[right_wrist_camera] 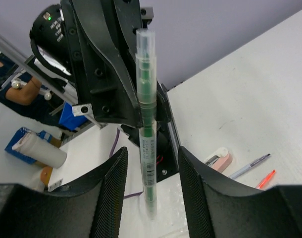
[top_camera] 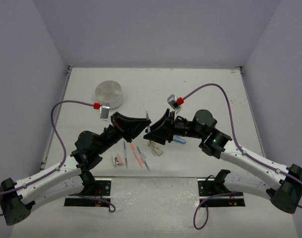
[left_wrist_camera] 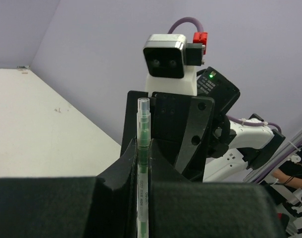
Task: Sort the stationery into containers
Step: Close the pen cap on the pen.
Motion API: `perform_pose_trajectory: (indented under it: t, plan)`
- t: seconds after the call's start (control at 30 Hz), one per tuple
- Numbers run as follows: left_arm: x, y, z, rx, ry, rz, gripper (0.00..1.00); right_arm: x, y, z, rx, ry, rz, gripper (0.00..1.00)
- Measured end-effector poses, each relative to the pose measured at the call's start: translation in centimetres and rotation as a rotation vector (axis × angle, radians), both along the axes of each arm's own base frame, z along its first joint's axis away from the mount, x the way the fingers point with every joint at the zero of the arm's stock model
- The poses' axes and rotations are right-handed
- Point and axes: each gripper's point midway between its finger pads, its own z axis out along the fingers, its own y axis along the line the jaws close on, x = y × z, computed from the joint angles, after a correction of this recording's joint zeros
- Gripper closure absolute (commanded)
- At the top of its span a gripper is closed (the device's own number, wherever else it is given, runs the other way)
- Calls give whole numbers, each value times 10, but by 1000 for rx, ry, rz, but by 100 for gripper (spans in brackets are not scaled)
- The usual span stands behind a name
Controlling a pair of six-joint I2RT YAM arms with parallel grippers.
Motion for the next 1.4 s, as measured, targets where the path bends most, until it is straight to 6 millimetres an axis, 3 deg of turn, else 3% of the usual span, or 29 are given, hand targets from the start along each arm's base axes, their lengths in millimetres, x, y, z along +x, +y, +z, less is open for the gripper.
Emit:
perform_pose_trajectory:
  t: [0.03, 0.07, 0.1, 0.13, 0.17, 0.23, 0.33, 0.4, 0.5, 0.67, 0.77, 0.87, 0.97, 1.13, 1.3, 1.4]
  plan:
    - [-1, 1, 2, -3, -8, -3, 100, -2, 2, -2, -6, 2, 12, 71]
    - [-3, 1, 4, -6, -16, -6, 100, -5, 4, -5, -11, 9, 24, 88]
    - [-4, 2, 5, -7, -22, -7, 100, -6, 5, -7, -16, 13, 34, 96]
    - [-3, 2, 4, -3, -24, -6, 100, -9, 7, -7, -17, 11, 46, 100]
    - [-3, 2, 3, 1, -26, -5, 93, -11, 8, -7, -18, 11, 54, 100]
    - [-4, 2, 4, 1, -27, -7, 57, -11, 8, -7, -17, 11, 58, 100]
    - [-2, 3, 3, 8, -26, 5, 15, -12, 9, -7, -18, 7, 61, 100]
    - [2, 3, 2, 27, -18, 25, 11, -12, 9, -8, -23, 9, 61, 100]
    - [9, 4, 7, 66, -12, 62, 11, -12, 9, -12, -34, 12, 59, 100]
    - [16, 13, 38, 74, -41, 126, 16, -13, 10, -21, -66, 22, 65, 100]
    - [18, 15, 44, 88, -53, 147, 34, -14, 11, -23, -80, 22, 70, 100]
    - [21, 13, 40, 120, -49, 155, 36, -15, 12, -23, -86, 18, 74, 100]
    - [24, 9, 32, 148, -33, 153, 53, -15, 12, -24, -91, 16, 74, 100]
    - [24, 2, 18, 197, -14, 127, 62, -13, 11, -28, -105, 14, 67, 100]
    - [20, 0, 17, 203, -22, 104, 92, -11, 11, -27, -109, 3, 57, 100]
    - [19, -1, 18, 201, -26, 96, 100, -11, 11, -24, -107, -10, 56, 100]
